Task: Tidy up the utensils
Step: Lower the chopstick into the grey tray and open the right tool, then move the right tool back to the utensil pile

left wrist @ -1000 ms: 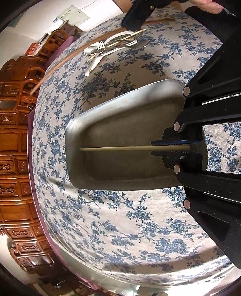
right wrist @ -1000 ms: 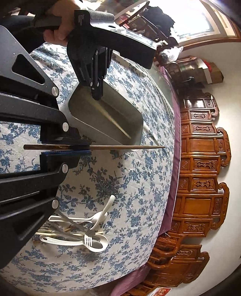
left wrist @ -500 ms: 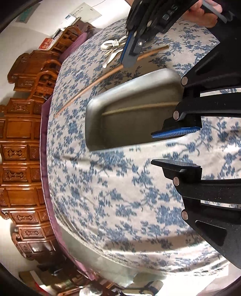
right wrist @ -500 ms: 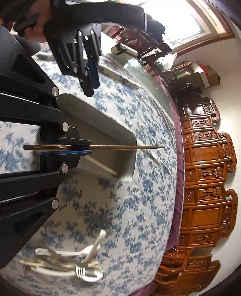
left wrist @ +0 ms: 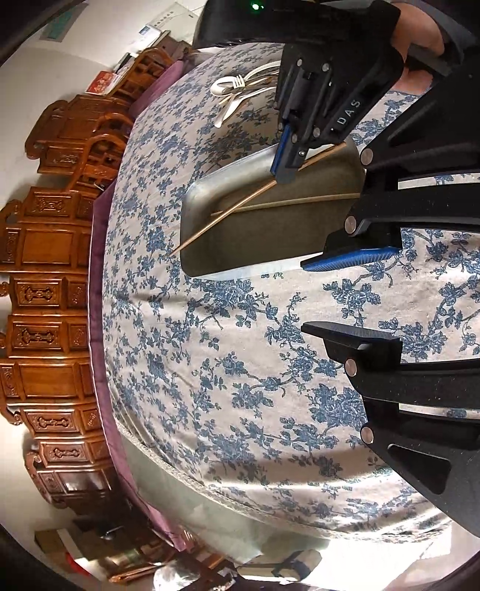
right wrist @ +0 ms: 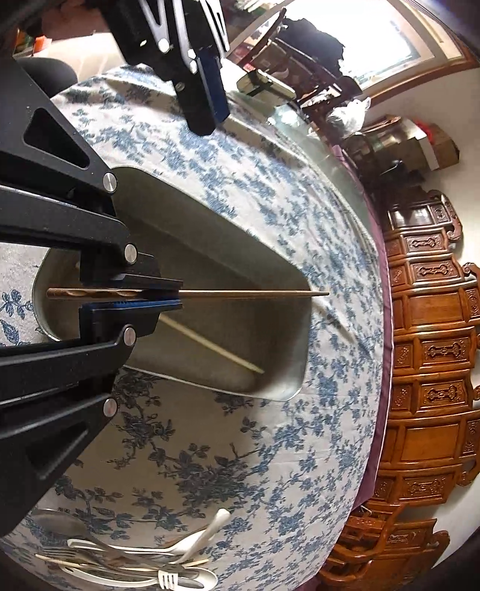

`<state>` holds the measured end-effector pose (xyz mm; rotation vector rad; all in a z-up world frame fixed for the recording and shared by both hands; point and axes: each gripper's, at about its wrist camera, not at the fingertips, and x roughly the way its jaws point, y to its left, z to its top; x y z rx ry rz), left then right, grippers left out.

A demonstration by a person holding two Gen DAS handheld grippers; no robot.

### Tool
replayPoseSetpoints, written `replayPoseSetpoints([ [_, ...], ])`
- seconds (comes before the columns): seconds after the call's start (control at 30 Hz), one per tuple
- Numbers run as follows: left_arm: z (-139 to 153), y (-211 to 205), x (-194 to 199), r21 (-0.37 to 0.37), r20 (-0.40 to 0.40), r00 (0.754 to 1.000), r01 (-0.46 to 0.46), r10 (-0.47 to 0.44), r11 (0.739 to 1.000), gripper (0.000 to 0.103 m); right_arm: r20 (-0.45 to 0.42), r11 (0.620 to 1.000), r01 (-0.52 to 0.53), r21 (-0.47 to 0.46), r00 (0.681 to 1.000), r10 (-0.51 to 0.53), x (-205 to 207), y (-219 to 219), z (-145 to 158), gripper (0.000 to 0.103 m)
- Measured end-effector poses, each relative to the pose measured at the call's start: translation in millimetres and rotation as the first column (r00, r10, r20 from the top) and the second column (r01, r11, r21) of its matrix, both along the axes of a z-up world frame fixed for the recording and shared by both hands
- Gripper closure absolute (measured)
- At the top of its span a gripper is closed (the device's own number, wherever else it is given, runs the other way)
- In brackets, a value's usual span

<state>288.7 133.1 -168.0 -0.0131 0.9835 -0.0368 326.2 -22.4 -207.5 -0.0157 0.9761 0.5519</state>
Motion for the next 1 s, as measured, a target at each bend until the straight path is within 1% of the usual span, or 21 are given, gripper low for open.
replayPoseSetpoints([
  [0.13,-0.2,-2.0,0.3,0.005,-0.002,1.0,0.003,-0.003,1.0,0.077,0.0,1.0,-0.002,-0.019,1.0,0.002,-1.1,-0.8,-4.4,0.096],
  [0.23,1.2,-5.8,-0.5,0.009,0.001,1.0,0.005,-0.005,1.0,0.077,0.007,1.0,-0.01,-0.005,1.0,0.011,-3.3,-1.5,-2.1,0.095],
  [0.33,4.0,-10.1,-1.5,0.02,0.006,1.0,0.005,-0.005,1.0,0.076,0.024,1.0,-0.03,0.009,0.999,0.03,-7.9,-5.1,3.7,0.095],
  [0.43,7.4,-15.1,-3.2,0.018,0.011,1.0,0.005,-0.005,1.0,0.076,0.057,0.999,-0.039,0.028,0.998,0.037,-15.0,-19.2,15.7,0.095],
  [0.53,12.6,-27.9,-4.4,0.021,0.024,0.999,0.024,-0.025,0.999,0.074,0.111,0.999,-0.032,0.022,0.993,0.029,-22.2,-45.9,30.0,0.095],
  [0.57,13.6,-31.6,-4.0,0.022,0.028,0.999,0.03,-0.031,0.999,0.07,0.127,1.0,-0.023,0.021,0.992,0.02,-24.4,-58.9,34.3,0.095],
  [0.6,14.9,-38.0,-3.5,0.024,0.034,0.999,0.039,-0.04,0.999,0.068,0.144,1.0,-0.01,0.018,0.99,0.008,-26.3,-73.1,37.6,0.094],
  [0.7,16.3,-59.8,-0.7,0.024,0.037,0.997,0.07,-0.071,0.997,0.068,0.177,0.999,0.039,0.002,0.983,-0.038,-29.4,-116.5,42.1,0.094],
  [0.77,15.8,-76.7,1.3,0.023,0.038,0.994,0.097,-0.098,0.995,0.068,0.197,0.997,0.08,-0.024,0.978,-0.074,-29.8,-145.7,41.2,0.093],
  [0.8,14.9,-86.4,2.9,0.021,0.038,0.993,0.111,-0.111,0.994,0.068,0.205,0.994,0.101,-0.037,0.974,-0.092,-29.8,-160.2,39.9,0.089],
  [0.87,12.1,-106.3,5.9,0.017,0.036,0.99,0.139,-0.139,0.99,0.068,0.214,0.988,0.142,-0.055,0.968,-0.128,-27.9,-186.9,36.3,0.085],
  [1.0,1.8,-148.0,12.8,0.012,0.02,0.98,0.198,-0.198,0.98,0.068,0.198,0.976,0.213,-0.052,0.96,-0.199,-17.0,-232.3,26.8,0.085],
])
